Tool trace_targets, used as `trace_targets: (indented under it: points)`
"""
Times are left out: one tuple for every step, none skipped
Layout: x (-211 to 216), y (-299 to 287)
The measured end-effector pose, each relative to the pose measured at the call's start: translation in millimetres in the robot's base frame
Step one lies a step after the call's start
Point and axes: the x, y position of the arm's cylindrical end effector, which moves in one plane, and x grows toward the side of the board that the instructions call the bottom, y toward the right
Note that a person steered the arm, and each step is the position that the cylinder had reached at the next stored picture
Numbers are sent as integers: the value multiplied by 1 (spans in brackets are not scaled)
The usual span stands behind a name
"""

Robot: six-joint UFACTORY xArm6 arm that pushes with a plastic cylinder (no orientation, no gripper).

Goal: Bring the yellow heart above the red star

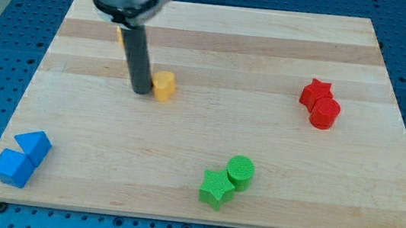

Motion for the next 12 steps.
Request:
trace_targets:
  points:
    - [-13, 60]
    - [-33, 122]
    - [-31, 131]
    - [-8, 121]
    - [-12, 141]
    - [-33, 182]
    - [-51, 209]
    - [-52, 189]
    - [-78, 156]
    - [-115, 163]
    - [-116, 206]
    - [-104, 230]
